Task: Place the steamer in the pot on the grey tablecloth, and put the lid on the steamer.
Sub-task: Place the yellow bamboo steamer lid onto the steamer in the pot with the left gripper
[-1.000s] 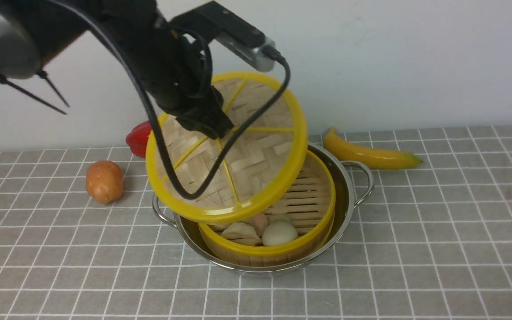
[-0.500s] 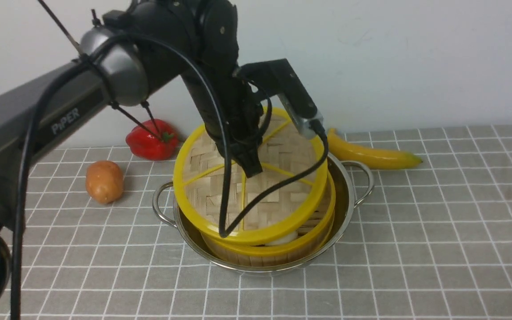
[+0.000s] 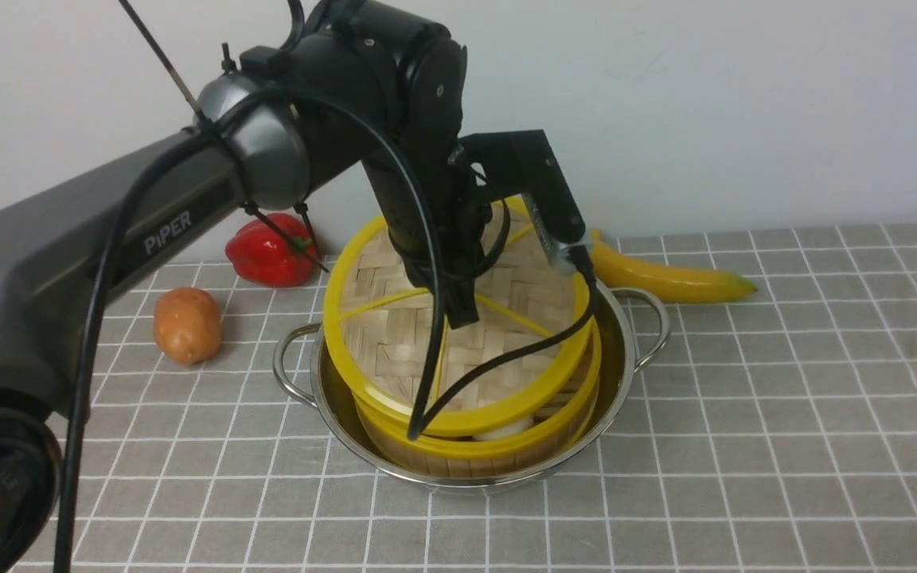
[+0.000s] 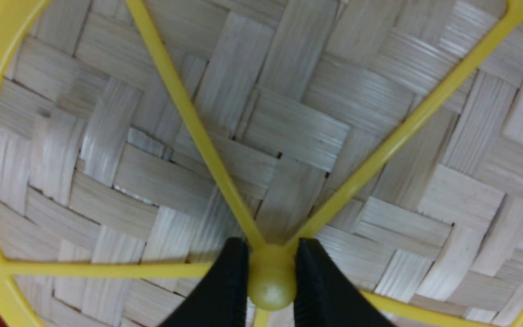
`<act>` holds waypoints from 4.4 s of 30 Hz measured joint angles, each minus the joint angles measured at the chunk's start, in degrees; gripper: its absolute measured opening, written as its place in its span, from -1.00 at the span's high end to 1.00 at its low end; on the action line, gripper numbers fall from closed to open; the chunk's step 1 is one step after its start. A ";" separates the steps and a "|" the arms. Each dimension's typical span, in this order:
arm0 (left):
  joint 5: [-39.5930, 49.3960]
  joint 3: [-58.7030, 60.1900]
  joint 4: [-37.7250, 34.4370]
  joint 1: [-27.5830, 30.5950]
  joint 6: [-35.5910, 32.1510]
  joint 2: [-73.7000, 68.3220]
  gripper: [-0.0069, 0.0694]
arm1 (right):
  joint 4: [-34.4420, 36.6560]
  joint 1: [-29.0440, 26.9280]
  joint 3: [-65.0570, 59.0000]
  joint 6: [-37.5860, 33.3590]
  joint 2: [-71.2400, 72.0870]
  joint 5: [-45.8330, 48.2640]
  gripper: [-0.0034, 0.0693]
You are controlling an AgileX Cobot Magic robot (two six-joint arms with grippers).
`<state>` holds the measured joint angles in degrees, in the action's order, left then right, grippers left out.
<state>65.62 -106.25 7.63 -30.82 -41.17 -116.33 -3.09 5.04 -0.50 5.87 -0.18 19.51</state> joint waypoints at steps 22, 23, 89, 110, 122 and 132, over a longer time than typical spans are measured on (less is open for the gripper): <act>1.03 -0.11 -3.27 0.00 -1.36 -2.85 0.51 | 0.00 0.00 0.00 0.00 0.00 0.00 0.25; 0.61 -0.11 -3.27 0.00 -1.36 -2.90 0.51 | 0.00 0.00 0.00 0.00 0.00 0.00 0.25; 4.47 -6.86 -2.59 0.00 -1.50 -3.91 0.51 | 0.00 0.00 0.00 0.00 0.00 0.00 0.25; 4.48 -6.86 -3.75 0.00 10.20 -3.91 0.51 | 0.00 0.00 0.00 0.00 0.00 0.00 0.25; 4.51 -4.67 -3.96 0.00 16.45 -3.04 0.51 | 0.00 0.00 0.00 0.00 0.00 -0.05 0.25; 4.65 -2.86 -4.01 0.00 14.67 -1.33 0.51 | 0.00 0.00 0.00 0.00 0.00 -0.05 0.25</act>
<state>70.27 -109.12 3.62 -30.82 -26.50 -117.66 -3.09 5.04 -0.50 5.87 -0.18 19.46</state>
